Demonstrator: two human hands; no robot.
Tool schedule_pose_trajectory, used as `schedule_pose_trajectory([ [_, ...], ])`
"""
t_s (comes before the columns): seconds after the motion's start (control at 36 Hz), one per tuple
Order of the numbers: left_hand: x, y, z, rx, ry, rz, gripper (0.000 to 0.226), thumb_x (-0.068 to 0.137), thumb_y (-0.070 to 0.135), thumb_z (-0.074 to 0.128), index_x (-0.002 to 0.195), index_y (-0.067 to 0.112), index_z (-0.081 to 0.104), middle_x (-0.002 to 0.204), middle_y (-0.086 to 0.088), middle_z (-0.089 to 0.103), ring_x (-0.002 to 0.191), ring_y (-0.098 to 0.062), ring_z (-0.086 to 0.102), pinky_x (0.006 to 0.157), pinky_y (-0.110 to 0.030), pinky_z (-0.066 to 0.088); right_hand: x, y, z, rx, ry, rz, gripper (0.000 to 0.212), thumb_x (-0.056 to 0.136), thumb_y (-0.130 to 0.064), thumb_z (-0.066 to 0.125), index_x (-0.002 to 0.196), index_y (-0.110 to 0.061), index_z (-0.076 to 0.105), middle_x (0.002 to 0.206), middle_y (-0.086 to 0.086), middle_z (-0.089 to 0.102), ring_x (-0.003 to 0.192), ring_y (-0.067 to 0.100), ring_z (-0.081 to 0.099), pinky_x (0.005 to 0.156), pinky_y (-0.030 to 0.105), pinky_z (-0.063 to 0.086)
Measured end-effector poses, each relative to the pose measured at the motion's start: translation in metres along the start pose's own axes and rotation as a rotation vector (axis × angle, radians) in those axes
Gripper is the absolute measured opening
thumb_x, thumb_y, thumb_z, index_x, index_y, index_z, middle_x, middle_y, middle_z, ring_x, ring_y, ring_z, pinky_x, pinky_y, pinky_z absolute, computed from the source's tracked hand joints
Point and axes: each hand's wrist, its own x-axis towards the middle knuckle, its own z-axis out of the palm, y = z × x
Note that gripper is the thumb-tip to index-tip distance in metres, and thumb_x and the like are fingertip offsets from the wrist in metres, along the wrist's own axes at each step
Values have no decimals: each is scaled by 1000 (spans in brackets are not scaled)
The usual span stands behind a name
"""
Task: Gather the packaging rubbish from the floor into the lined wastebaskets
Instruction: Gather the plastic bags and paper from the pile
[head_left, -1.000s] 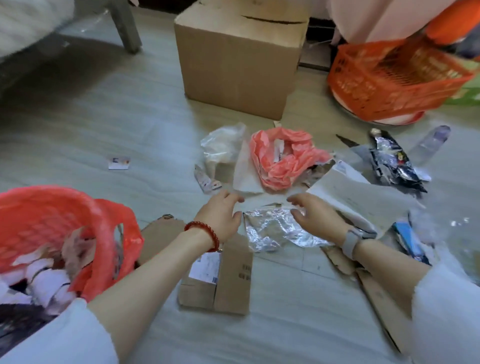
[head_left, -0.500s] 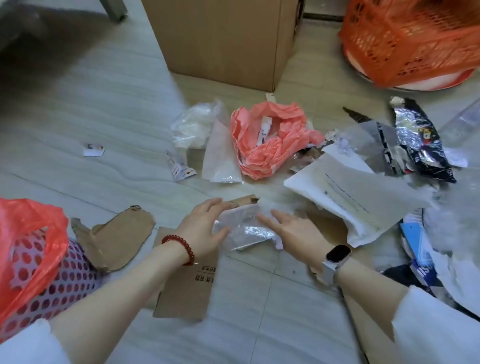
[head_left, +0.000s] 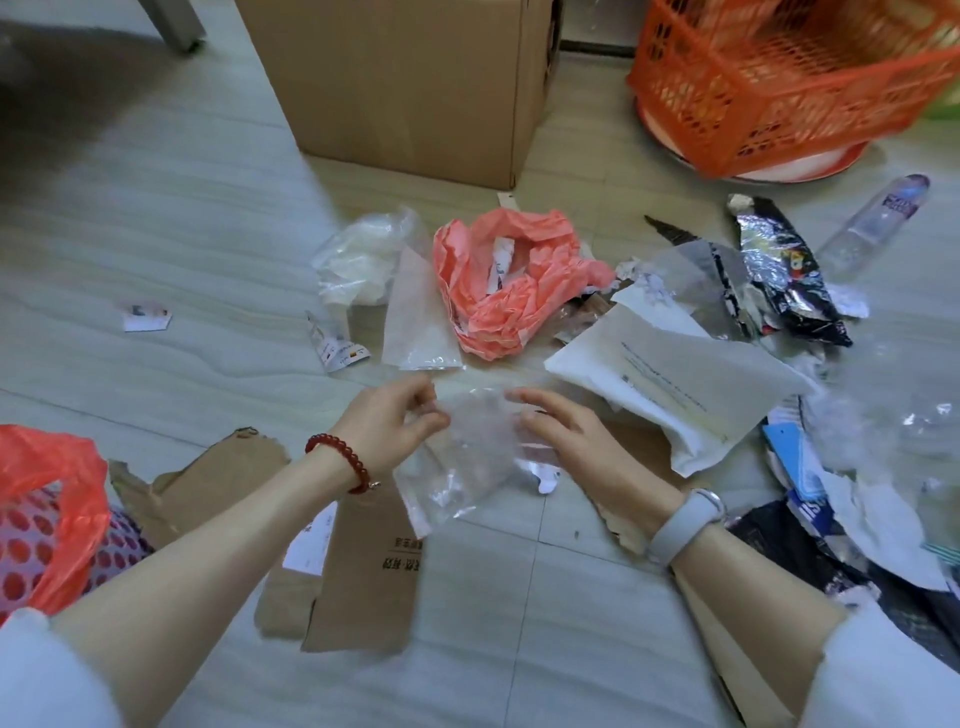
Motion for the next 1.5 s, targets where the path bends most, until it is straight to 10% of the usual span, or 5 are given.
schedule_pose_trajectory([
  [0.33,-18,-17,16,356,282,412,11,85,28,45,89,20,39,57,-4,59,38,-30,52,31,-30,41,-2,7,36,156,269,245,9,87,1,54,92,-2,61,65,1,56,44,5,55,49,21,52],
  [0.58,-37,-34,23,541,88,594,82,40,-10,78,108,25,50,94,-12,63,65,-21,62,37,-20,38,3,-4,38,632,216,383,21,92,-16,45,105,-2,55,90,12,60,65,19,66,58,29,54],
  [0.89,-41,-25,27,-63,-246,75,66,74,52,57,129,32,28,127,8,42,114,-9,44,94,-26,40,4,24,51,-249,475,21,7,81,-3,58,81,0,65,77,13,66,75,26,59,71,37,47],
  [1.19,-33,-27,30,110,-142,-89,3,91,19,52,92,16,54,83,-3,58,82,-21,53,63,-25,30,-7,41,50,-198,395,-119,5,90,-22,58,93,-26,58,91,-11,60,88,5,57,76,21,43],
  [1.5,-30,-37,29,96,25,-172,6,94,14,44,95,9,43,76,-6,50,74,-27,49,63,-31,35,21,113,15,-1368,282,67,34,86,-22,55,117,-8,53,124,10,53,123,30,42,87,39,38],
])
